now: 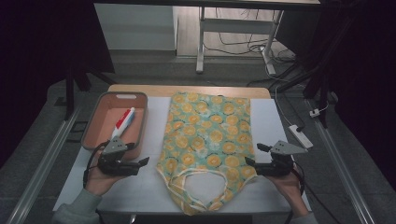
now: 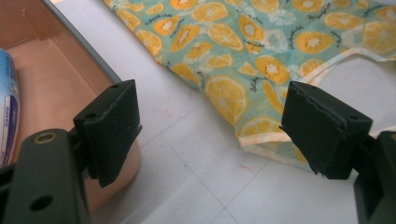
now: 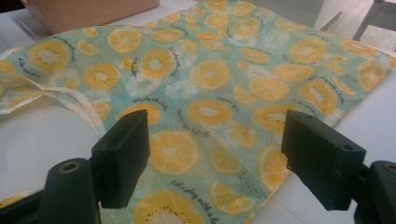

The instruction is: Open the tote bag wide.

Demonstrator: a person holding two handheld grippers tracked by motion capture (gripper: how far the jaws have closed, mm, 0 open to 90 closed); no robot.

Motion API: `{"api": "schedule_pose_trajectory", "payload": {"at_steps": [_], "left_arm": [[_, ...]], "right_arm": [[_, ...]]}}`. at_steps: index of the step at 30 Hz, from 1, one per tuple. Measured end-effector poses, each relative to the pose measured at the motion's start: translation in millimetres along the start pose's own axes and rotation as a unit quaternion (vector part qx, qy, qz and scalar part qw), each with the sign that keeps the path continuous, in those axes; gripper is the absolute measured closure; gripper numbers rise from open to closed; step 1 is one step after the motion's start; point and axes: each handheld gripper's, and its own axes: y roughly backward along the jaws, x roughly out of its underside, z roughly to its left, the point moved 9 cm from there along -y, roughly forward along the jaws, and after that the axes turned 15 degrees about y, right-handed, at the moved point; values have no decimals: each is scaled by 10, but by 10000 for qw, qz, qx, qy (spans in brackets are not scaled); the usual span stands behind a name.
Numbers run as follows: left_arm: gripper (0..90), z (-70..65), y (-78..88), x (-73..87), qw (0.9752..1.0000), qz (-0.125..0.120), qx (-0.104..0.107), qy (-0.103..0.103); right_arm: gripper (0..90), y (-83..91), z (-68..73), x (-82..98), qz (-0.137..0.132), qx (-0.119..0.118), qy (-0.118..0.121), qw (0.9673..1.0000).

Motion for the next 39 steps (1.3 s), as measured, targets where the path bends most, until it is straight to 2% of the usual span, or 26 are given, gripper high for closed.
{"api": "schedule_pose_trajectory", "payload": {"at_steps": [5,13,16,20,24,27,34,39], "left_arm": [[198,2,1,0,10000,23,18,-38],[197,-39,61,-10,9999,-31,105,-86],[198,-61,71,-40,9998,-53,83,-150],[199,-76,74,-38,9998,-34,61,-180],[200,-106,108,-68,9996,-61,86,-244],[202,-171,128,-98,9995,-89,133,-278],[216,-370,117,-125,9980,26,282,-568],[234,-565,25,-194,9951,157,533,-824]], "right_arm": [[239,-38,-5,38,93,6,13,10000],[252,-54,-15,-41,-5,49,15,10000],[252,-50,14,-21,66,46,108,9999],[256,-35,16,-15,16,42,48,10000],[261,-39,41,-18,6,32,126,9999],[261,-39,64,-3,-4,-2,101,9999],[266,-81,157,46,55,-114,147,9998],[267,-119,199,34,72,-180,161,9997]]}}
